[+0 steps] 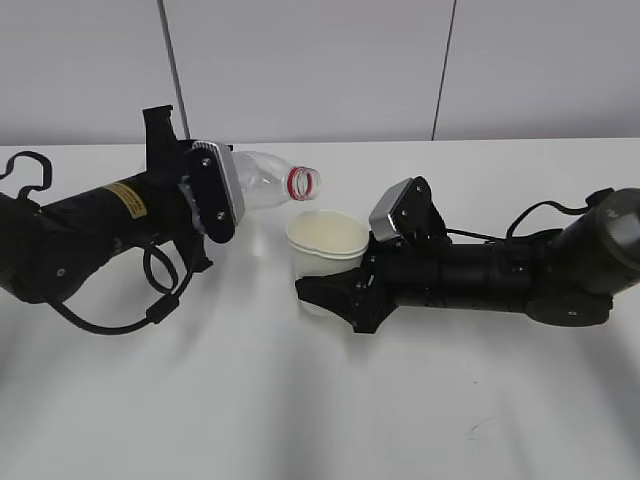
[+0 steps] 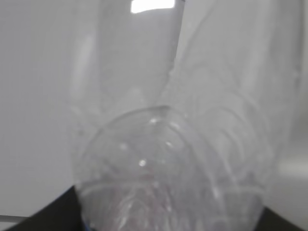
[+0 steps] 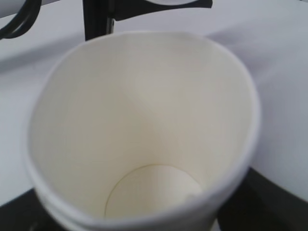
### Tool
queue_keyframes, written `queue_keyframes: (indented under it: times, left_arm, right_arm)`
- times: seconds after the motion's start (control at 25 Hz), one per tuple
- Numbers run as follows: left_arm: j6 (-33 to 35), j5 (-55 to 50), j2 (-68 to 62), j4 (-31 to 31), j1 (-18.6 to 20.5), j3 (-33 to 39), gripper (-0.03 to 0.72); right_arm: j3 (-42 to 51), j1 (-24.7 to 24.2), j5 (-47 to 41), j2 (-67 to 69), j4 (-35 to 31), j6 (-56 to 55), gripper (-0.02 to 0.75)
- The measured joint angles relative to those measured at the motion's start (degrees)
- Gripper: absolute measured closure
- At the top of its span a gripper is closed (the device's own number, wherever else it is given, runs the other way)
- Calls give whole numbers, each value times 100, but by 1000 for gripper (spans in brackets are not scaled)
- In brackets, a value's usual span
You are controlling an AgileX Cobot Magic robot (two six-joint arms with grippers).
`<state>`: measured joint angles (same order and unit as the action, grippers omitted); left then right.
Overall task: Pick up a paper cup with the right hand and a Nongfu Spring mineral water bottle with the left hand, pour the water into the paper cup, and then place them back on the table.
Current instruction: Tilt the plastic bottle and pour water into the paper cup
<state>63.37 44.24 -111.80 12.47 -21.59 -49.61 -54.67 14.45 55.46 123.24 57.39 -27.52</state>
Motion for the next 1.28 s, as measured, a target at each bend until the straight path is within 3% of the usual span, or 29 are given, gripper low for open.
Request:
queue_keyframes:
  times: [0.44,1.28]
  left_arm:
    - [871,410,0,-216,0,0,329]
    - [1753,900,0,-216,0,0,329]
  right_arm:
    - [0,0,0,0,12,0,231]
    - [0,0,0,0,12,0,231]
